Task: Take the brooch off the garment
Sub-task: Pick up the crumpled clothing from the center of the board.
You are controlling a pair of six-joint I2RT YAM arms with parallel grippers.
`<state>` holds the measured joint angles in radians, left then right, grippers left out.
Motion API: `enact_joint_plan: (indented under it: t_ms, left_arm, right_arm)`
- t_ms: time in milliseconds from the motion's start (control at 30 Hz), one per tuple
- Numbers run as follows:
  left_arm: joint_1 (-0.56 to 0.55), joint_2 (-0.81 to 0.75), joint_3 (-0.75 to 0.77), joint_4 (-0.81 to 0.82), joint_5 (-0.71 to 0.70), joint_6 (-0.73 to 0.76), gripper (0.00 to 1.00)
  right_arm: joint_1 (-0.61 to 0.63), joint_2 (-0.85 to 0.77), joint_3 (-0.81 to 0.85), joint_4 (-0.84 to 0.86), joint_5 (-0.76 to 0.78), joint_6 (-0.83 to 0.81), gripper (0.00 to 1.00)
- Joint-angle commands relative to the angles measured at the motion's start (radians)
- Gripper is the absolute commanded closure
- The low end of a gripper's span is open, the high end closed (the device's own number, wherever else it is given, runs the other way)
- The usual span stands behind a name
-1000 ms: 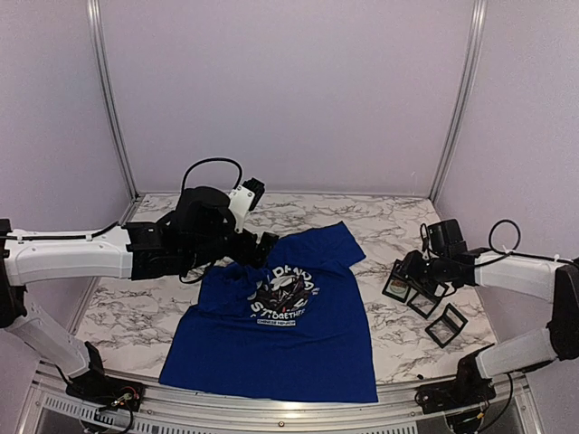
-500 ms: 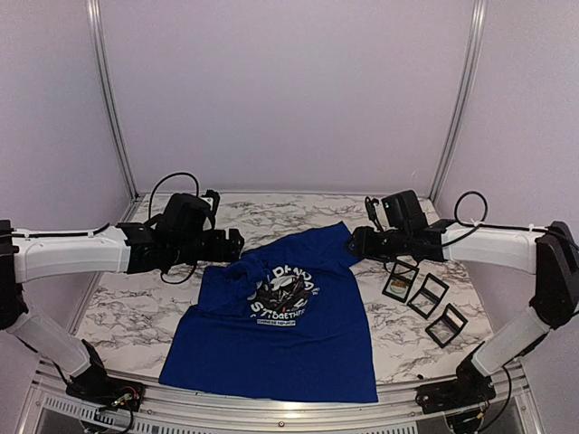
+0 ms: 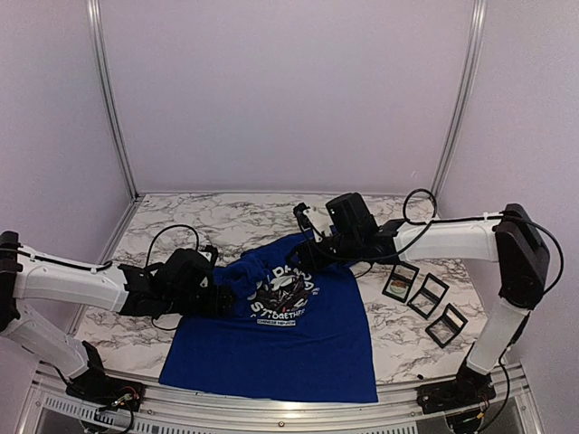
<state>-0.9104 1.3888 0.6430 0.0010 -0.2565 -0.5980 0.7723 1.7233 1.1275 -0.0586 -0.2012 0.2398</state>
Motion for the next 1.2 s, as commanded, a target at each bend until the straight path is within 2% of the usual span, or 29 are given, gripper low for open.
enact_joint_plan:
  t_ms: [0,67,267,467,567,700,833,967,1167]
  left_arm:
    - [-0.034,0.026,-0.009,0.118,-0.054,-0.002,0.21]
    - [-0.044,0.053,-0.004,0.142,-0.077,-0.003,0.22]
    - [-0.052,0.150,0.025,0.173,-0.086,-0.021,0.35]
    - [-0.068,0.181,0.024,0.195,-0.080,-0.043,0.40]
    - [-0.068,0.190,0.021,0.200,-0.078,-0.059,0.55]
    - [-0.068,0.178,0.024,0.171,-0.127,-0.074,0.83]
    - [-0.068,0.152,0.045,0.123,-0.206,-0.063,1.00]
    - [-0.058,0.124,0.063,0.084,-0.281,-0.042,1.00]
    - [-0.031,0.104,0.079,0.071,-0.310,-0.032,1.00]
  right_arm:
    - [0.028,0.038,0.064,0.022,-0.029,-0.086,0.43]
    - [0.028,0.050,0.067,0.036,-0.038,-0.085,0.43]
    - [0.031,0.086,0.103,0.049,-0.074,-0.095,0.43]
    - [0.035,0.111,0.139,0.049,-0.082,-0.114,0.43]
    - [0.042,0.123,0.155,0.049,-0.083,-0.130,0.43]
    - [0.055,0.130,0.166,0.043,-0.085,-0.155,0.43]
    - [0.066,0.141,0.178,0.040,-0.093,-0.174,0.44]
    - [0.079,0.158,0.199,0.031,-0.088,-0.198,0.44]
    - [0.079,0.185,0.230,0.032,-0.106,-0.201,0.44]
